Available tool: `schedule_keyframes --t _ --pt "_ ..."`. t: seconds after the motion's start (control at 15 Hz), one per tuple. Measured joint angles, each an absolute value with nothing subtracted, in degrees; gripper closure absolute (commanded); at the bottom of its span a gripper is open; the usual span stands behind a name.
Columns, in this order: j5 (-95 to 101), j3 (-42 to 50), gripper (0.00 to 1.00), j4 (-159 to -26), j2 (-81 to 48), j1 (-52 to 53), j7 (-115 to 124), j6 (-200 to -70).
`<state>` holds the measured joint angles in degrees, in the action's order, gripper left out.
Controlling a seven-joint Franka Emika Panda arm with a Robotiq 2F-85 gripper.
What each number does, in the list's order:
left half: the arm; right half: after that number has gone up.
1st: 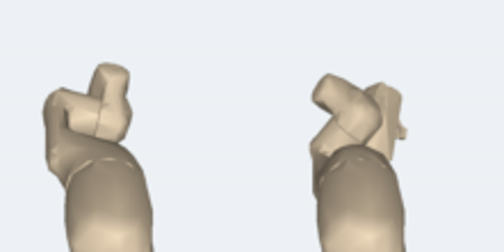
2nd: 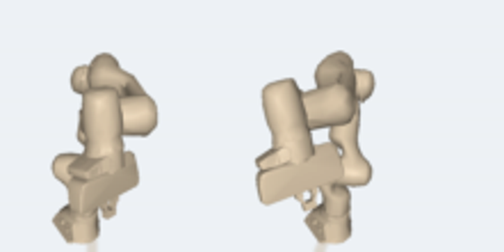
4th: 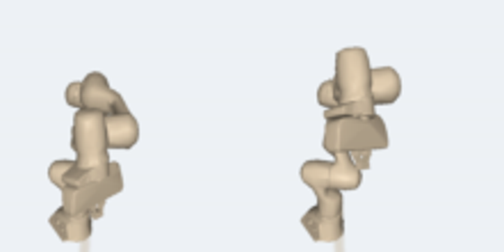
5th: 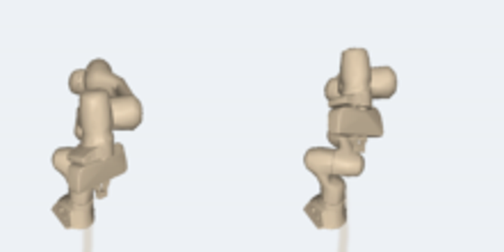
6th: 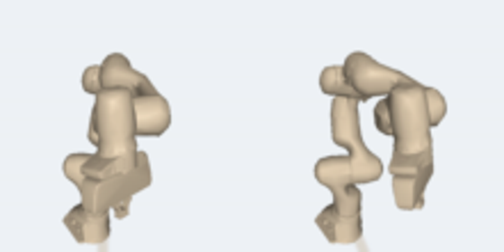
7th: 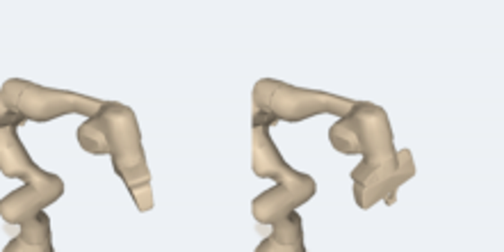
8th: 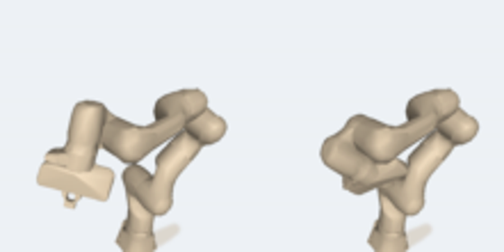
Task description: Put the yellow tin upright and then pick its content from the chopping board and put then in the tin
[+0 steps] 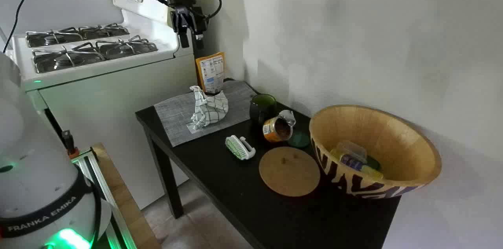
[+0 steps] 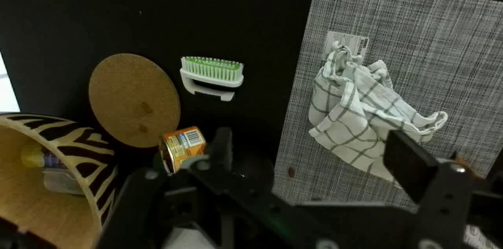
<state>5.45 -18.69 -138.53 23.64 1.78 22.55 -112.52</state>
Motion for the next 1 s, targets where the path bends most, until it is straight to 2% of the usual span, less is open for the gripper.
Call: schedule_keyframes --t 0.53,0.8,1.0 --pt "4.92 -17.00 0.00 -138.49 23.67 2.74 21.34 -113.35" --pt "-0.45 -8.20 0.00 -138.65 23.81 3.89 8.12 -120.22" --pt "-7.08 0.26 0.00 -138.60 23.14 3.75 -4.89 -120.79"
